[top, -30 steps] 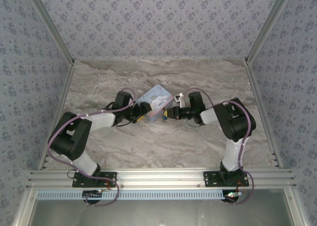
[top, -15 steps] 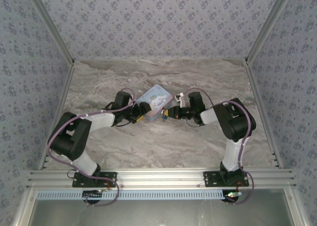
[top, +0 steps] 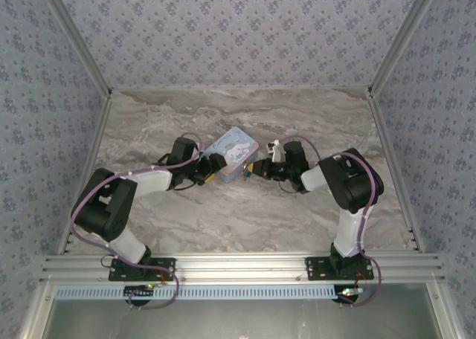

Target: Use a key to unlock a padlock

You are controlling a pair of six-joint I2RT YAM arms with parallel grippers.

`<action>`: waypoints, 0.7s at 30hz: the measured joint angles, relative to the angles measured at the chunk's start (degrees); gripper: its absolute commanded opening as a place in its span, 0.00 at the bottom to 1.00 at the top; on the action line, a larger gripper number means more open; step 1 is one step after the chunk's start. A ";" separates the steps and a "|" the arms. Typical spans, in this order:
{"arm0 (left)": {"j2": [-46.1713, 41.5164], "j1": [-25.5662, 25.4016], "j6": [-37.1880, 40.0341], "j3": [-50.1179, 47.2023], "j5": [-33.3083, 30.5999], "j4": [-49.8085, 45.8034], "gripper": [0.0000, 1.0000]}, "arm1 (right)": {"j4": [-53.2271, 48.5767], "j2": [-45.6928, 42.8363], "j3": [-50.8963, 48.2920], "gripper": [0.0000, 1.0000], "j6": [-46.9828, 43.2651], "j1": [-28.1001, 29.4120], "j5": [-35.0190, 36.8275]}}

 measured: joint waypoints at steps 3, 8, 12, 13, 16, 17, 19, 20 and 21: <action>-0.09 0.09 0.00 -0.22 -0.02 0.22 0.75 | 1.18 -0.24 -0.63 0.00 2.01 0.33 1.25; -0.55 0.09 0.02 -0.70 -0.04 0.17 0.76 | 2.45 -2.19 -1.88 0.00 4.63 0.48 4.57; -1.03 0.15 0.02 -1.07 -0.22 0.00 0.77 | 3.04 -3.39 -2.36 0.00 5.92 0.44 6.49; -1.16 0.17 0.00 -1.14 -0.24 -0.11 0.77 | 3.08 -3.65 -2.60 0.00 6.08 0.37 6.95; -1.62 0.57 0.04 -1.49 -0.26 -0.37 0.77 | 2.78 -4.37 -3.23 0.00 6.14 0.13 7.85; -1.86 0.79 0.09 -1.64 -0.22 -0.68 0.78 | 2.19 -4.85 -3.43 0.00 6.05 -0.02 8.13; -2.29 1.29 0.44 -1.73 -0.20 -1.42 0.78 | 0.57 -6.23 -3.78 0.00 5.53 -0.39 8.59; -2.43 1.68 0.72 -1.73 -0.15 -1.73 0.78 | -0.42 -7.06 -3.93 0.00 5.20 -0.57 8.74; -2.49 2.01 0.94 -1.70 -0.04 -1.95 0.78 | -1.49 -8.02 -4.02 0.00 4.81 -0.72 8.98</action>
